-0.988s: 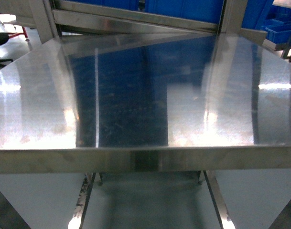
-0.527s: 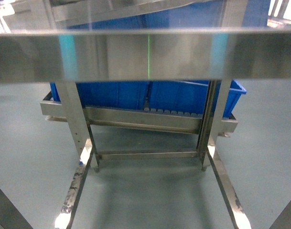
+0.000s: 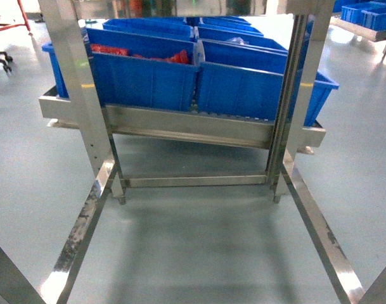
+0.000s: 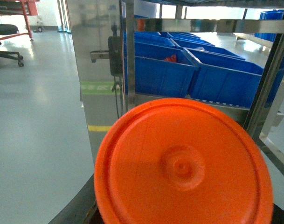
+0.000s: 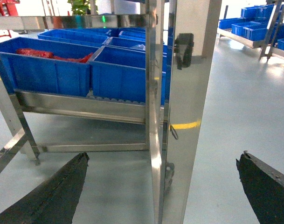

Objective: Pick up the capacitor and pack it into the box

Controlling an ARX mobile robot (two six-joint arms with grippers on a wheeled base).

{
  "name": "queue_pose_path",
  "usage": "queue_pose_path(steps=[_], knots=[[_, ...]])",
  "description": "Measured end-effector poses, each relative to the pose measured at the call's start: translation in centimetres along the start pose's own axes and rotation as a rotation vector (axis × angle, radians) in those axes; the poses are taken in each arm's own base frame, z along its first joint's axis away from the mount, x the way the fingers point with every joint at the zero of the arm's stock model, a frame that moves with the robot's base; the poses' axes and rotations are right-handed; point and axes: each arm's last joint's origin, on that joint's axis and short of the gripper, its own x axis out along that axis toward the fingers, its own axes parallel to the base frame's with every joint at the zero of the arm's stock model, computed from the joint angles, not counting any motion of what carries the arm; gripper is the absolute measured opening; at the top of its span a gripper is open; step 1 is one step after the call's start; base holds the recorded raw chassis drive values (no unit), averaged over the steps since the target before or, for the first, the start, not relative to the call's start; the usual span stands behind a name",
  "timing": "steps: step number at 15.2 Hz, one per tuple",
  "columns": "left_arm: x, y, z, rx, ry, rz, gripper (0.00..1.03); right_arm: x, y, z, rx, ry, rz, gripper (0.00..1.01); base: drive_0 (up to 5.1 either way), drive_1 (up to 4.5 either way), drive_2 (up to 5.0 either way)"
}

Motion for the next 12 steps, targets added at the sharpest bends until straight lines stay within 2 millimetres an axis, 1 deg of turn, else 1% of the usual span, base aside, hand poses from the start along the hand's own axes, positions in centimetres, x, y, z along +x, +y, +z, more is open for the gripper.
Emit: queue_pose_path(steps=[9,12], knots=[[0.0,0.0,-0.01,0.002,0.001,0.0,0.44,0.0,0.0,-0.01,0.0,0.001,-0.001,0.98,0.0,0.0,0.0],[0.0,0.0,-0.03,0.002,0.003,-0.001,0.44,0.0,0.0,0.01,0.0,-0.002,-0.001,0.98,-4.7,2.89,2.3]])
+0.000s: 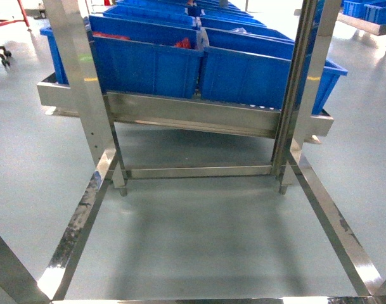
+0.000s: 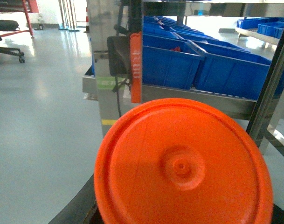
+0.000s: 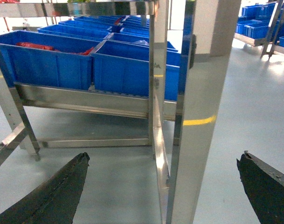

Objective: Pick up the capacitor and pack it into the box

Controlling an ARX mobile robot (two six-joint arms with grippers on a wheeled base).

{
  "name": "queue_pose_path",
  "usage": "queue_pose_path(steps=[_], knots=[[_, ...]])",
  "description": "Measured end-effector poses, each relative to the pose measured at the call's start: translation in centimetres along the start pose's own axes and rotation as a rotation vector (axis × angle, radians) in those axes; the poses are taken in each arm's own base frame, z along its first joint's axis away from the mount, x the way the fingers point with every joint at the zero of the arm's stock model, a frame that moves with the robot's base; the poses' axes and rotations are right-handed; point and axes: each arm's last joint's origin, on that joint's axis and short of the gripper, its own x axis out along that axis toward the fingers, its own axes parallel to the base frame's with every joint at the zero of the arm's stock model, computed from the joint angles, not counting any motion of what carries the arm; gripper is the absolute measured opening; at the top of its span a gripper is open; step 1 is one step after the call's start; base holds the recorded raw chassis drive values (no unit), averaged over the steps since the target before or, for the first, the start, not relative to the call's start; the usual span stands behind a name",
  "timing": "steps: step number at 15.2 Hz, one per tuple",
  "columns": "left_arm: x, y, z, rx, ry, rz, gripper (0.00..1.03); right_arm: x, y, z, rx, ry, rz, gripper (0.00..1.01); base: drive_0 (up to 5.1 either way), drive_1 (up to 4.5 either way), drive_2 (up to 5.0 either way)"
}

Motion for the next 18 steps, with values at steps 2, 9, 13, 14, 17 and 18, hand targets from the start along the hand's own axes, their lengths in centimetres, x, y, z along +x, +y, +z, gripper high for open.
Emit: queue_pose_path(steps=[2,9,13,14,17,18], knots=[[0.0,0.0,0.01,0.0,-0.002,0.001,0.44,0.0,0.0,0.0,0.0,0.0,0.0,0.98,-4.7,2.7,2.7],[0.0,0.0,0.03,0.0,-0.003,0.001,0.44,0.0,0.0,-0.01,0.0,0.002,0.0,0.98,-5.0,2.46,2.5],[0.0,0.0,0.01,0.0,-0.002,0.001,0.44,0.0,0.0,-0.02,0.0,0.002,0.0,0.98,-4.9,2.51,2.5],[0.0,0.01,0.03,0.0,-0.003,0.001,0.44,0.0,0.0,0.03,0.0,-0.003,0.001,0.98,-4.9,2.46,2.5],[0.0,0.01,0.01,0.0,-0.001,0.002,0.44,0.0,0.0,0.01,0.0,-0.001,0.0,0.98,-4.8,1.83,3.2],[0.0,0.01,0.03,0.0,-0.003,0.001,0.44,0.0,0.0,-0.03,0.0,0.003,0.0,0.98,-4.8,1.43,3.5]])
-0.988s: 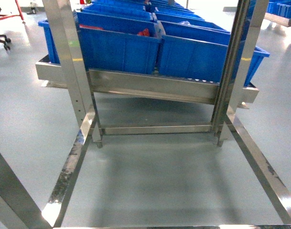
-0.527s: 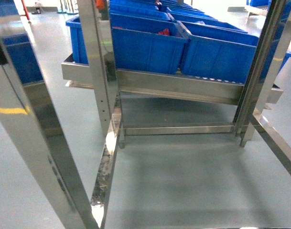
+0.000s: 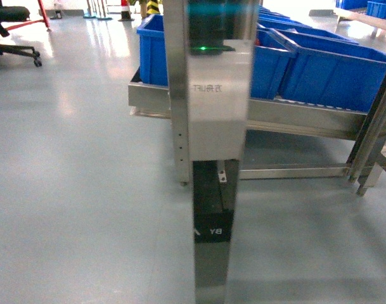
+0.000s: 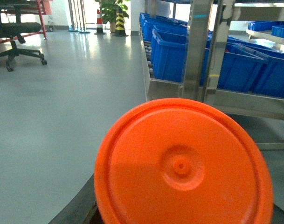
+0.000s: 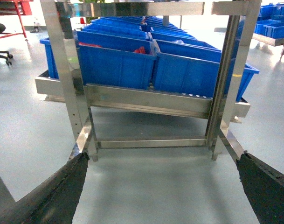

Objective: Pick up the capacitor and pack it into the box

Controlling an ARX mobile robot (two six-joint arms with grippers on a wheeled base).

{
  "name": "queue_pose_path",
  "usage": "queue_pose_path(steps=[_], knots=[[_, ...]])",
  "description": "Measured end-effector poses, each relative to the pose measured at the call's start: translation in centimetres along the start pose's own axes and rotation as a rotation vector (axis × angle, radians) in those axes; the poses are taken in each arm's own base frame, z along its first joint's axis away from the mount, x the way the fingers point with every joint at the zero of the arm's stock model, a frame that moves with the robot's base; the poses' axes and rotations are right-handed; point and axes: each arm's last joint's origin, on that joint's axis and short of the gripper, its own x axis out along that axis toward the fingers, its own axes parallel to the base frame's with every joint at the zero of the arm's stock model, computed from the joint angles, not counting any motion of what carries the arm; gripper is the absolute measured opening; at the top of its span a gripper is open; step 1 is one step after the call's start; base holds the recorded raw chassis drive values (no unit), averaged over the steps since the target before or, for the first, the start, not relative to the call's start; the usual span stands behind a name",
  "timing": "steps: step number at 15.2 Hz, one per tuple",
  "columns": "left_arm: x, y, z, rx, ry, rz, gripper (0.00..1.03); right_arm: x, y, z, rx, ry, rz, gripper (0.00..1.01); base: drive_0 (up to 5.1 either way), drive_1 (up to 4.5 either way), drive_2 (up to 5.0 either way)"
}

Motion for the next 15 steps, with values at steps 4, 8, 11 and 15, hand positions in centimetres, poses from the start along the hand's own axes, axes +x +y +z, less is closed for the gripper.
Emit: queue_pose_path(steps=[4,8,11,15], knots=[[0.0,0.0,0.0,0.0,0.0,-0.001,0.44,0.0,0.0,0.01,0.0,-0.001,0.0,0.98,-4.8,1.59,3.5],[0.0,0.0,0.01,0.0,-0.001,0.0,0.44,0.0,0.0,0.06,0.0,-0.006,0.0,0.98,-4.9,1.54,3.4],[0.0,0.0,-0.01,0.0,0.002,0.0,0.44,0.0,0.0,0.06,0.0,-0.006,0.0,0.98,-4.8,1.93,3.1],[0.0,0.01,0.0,0.0,0.0,0.001,0.44,0.0,0.0,0.03,0.0,-0.003,0.0,0.98,-5.0,2.4,2.4]])
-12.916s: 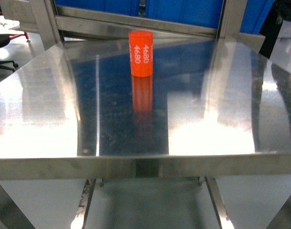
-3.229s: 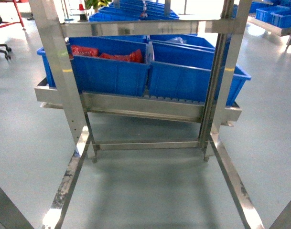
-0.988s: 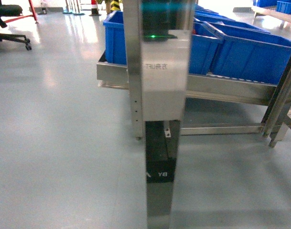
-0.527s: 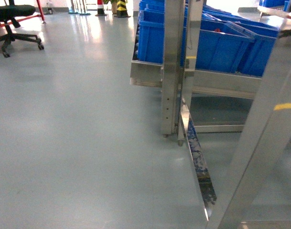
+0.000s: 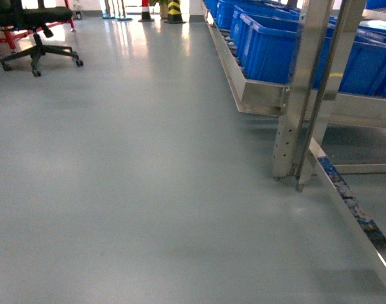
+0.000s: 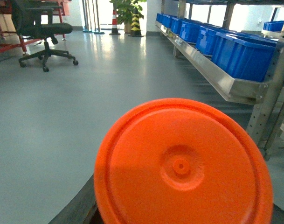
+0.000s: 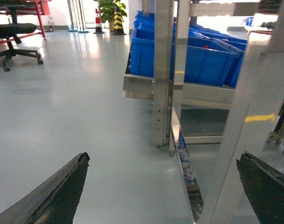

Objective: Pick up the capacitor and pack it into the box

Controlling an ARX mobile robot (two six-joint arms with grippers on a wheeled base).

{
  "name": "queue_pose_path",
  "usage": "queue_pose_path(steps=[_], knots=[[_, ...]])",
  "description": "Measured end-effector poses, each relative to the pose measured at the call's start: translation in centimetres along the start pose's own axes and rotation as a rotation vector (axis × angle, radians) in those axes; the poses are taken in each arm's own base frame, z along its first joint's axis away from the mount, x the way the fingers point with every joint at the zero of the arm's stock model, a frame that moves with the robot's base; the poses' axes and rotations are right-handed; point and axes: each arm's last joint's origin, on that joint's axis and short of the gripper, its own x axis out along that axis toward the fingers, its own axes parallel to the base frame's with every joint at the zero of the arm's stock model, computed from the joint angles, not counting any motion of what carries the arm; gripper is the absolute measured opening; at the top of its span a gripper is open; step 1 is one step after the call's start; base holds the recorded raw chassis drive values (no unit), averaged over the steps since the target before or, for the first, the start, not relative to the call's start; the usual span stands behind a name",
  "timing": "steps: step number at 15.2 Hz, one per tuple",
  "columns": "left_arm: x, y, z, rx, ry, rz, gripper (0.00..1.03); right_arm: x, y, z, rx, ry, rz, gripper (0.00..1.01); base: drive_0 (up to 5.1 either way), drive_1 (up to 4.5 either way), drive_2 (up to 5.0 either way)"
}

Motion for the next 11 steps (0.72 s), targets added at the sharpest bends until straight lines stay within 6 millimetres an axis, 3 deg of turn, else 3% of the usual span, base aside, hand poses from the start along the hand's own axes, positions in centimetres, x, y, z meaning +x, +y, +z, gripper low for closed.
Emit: queue_pose_path(steps=[11], knots=[[0.0,0.0,-0.01,0.0,0.002,0.0,0.44,0.0,0.0,0.01,0.0,-0.001,0.0,0.98,-5.0,2.41,2.4]])
